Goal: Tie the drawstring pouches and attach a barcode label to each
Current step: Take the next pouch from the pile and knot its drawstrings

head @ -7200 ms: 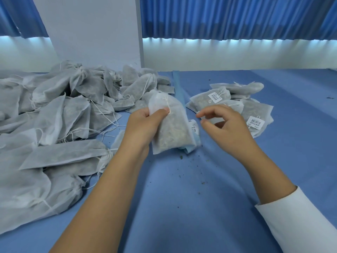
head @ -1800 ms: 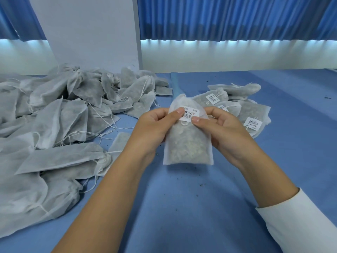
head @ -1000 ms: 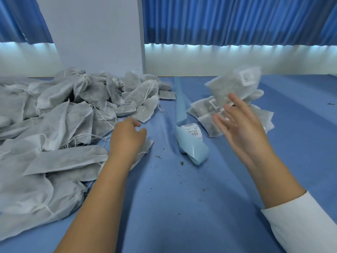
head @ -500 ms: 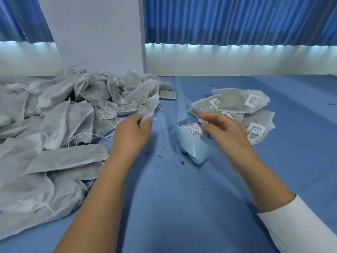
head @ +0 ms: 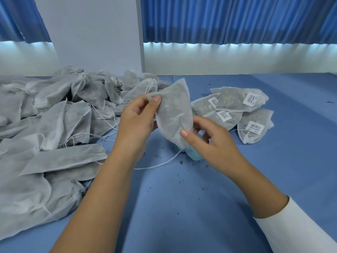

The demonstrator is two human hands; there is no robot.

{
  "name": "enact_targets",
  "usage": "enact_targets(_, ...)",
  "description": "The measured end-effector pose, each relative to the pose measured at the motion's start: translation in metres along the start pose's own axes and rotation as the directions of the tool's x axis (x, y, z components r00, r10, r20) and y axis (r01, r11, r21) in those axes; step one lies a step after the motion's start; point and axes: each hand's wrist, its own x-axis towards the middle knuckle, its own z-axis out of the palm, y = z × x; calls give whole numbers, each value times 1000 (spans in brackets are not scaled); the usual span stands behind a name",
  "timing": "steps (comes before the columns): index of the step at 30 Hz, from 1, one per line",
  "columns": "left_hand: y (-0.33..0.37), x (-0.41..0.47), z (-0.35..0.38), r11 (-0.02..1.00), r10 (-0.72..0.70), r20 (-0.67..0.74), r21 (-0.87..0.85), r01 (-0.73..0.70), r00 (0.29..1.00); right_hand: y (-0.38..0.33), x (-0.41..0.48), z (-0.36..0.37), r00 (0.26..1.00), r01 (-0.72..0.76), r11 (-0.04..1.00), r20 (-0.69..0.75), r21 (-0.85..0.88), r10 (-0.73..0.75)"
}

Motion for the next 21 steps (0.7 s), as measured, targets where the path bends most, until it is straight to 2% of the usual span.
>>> enact_targets(6, -1, 3, 1, 970, -101, -134, -234, 68, 986, -5, 2, -7, 996, -55, 972, 83, 227, 37)
enact_targets(9, -4, 8, -6, 968, -163, -254, -227, 105, 953, -4, 3, -12, 991, -114, 942, 105, 315, 85)
enact_targets(12, -8, 13, -15, 977, -205, -349, -127, 171, 914, -2, 5, -13, 982, -183, 929, 98, 321, 160)
enact_targets(15, -13, 15, -21, 972, -227, -363, -24, 235, 904, 0, 5, -13, 988, -156, 967, 51, 201, 149)
enact_targets(17, -16, 16, -20, 923, -177, -374, 258, 285, 910, 1, 4, -11, 995, -101, 987, 15, 123, 99)
enact_targets(18, -16, 14, -17, 864, -99, -369, 429, 264, 924, 1, 4, -10, 997, -76, 993, 9, 94, 76)
enact_targets(19, -15, 10, -14, 813, 8, -325, 552, 182, 946, 1, 3, -9, 998, -60, 996, 13, 71, 59)
enact_targets(21, -8, 0, -4, 766, 189, -102, 638, -81, 977, 0, 2, -6, 998, -44, 998, 41, 42, 43)
